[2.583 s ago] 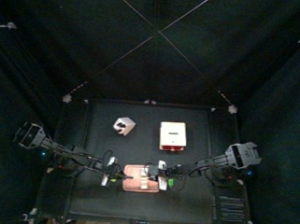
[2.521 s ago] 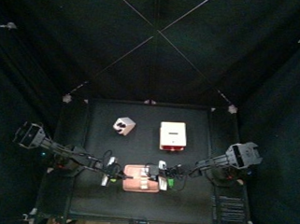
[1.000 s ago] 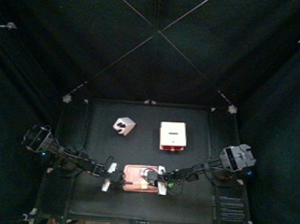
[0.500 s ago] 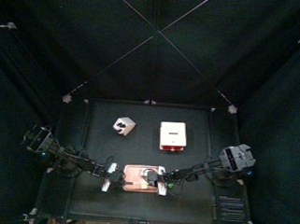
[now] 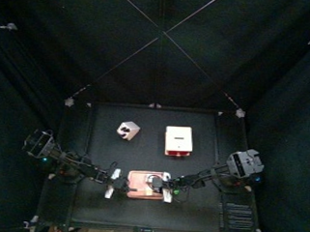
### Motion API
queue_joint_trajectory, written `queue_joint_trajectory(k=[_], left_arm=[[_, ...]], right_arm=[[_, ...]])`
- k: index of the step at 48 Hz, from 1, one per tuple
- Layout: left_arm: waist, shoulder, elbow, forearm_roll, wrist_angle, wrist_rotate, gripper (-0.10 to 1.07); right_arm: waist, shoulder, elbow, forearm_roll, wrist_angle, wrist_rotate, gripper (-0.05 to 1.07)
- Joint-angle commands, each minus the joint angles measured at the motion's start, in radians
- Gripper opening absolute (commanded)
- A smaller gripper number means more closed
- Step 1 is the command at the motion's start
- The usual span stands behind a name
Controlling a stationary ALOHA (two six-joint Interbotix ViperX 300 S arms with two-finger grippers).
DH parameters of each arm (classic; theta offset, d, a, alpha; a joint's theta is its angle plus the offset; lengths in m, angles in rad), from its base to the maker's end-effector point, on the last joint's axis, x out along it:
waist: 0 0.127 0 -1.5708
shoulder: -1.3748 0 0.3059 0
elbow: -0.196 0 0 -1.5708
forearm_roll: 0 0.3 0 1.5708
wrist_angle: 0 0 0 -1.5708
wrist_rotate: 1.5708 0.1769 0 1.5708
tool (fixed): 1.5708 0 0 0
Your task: Cut sushi roll
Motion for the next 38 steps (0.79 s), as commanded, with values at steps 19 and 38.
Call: queue_joint_trajectory(k=[19, 38], left_arm=[[-0.023, -0.014, 0.002, 0.011, 0.006, 0.008, 0.45], [-0.014, -0.002, 0.008, 0.012, 0.006, 0.008, 0.45]], right_arm=[[-0.014, -0.014, 0.006, -0.002, 0.008, 0.000, 0.26], [-0.012, 0.014, 0.012, 0.003, 0.008, 0.002, 0.26]])
